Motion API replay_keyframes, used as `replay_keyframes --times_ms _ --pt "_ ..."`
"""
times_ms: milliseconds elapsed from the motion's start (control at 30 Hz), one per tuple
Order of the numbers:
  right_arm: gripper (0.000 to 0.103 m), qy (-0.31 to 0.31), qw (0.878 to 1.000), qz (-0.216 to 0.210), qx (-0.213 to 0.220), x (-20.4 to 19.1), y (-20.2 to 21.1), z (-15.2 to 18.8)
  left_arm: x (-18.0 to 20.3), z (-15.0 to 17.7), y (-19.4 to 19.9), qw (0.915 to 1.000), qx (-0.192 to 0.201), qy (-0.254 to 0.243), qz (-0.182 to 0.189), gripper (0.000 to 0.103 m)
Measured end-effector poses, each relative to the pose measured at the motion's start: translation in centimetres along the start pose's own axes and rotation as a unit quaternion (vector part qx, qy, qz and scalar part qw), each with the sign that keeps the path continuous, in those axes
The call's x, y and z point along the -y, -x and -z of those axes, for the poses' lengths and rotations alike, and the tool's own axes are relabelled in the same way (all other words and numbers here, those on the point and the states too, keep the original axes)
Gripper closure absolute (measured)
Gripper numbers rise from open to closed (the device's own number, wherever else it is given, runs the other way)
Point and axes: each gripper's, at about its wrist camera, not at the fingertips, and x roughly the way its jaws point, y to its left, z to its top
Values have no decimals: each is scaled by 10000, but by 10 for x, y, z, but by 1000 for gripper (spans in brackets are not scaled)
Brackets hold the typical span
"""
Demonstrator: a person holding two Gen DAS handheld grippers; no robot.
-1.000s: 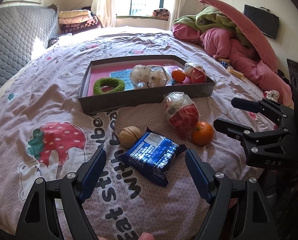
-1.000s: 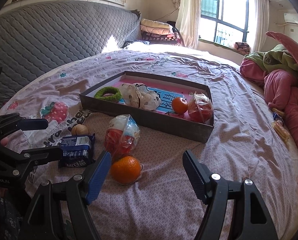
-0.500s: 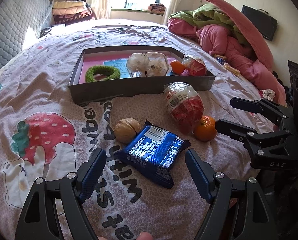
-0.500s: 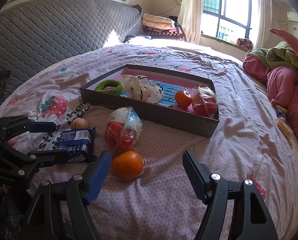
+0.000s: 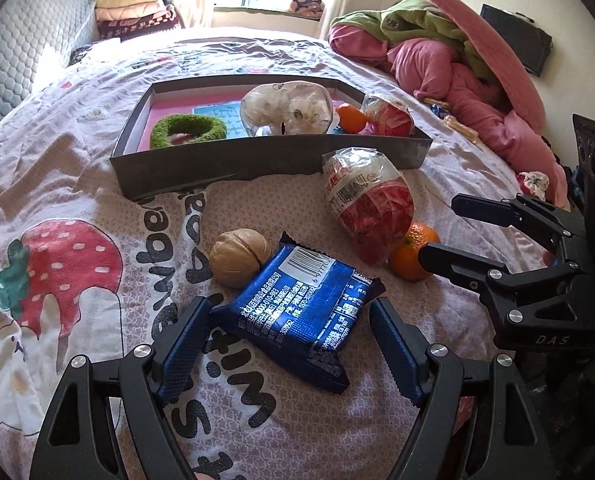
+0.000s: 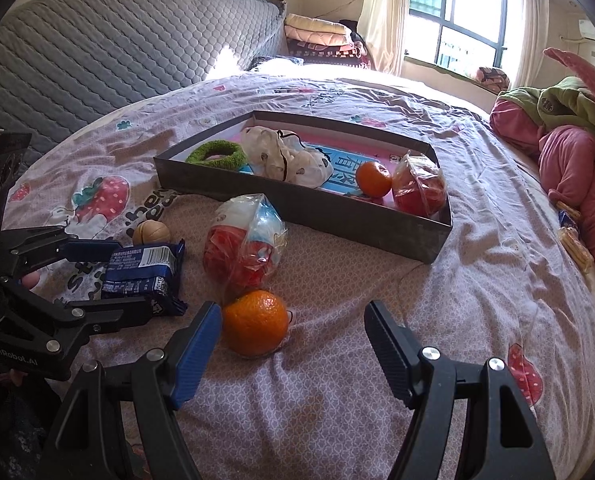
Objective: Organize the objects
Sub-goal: 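Grasp the blue snack packet with the left tool while the right tool grasps the orange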
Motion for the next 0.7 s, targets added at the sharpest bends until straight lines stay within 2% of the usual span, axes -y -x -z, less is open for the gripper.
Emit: replay_keyframes --times_ms 467,700 --pt "30 44 9998 -212 -50 -7 -12 -2 -4 -4 -8 9996 -31 111 238 21" --pt "47 -25 9989 -438 -174 -8 -20 -2 -3 -4 -8 9997 -54 109 217 28"
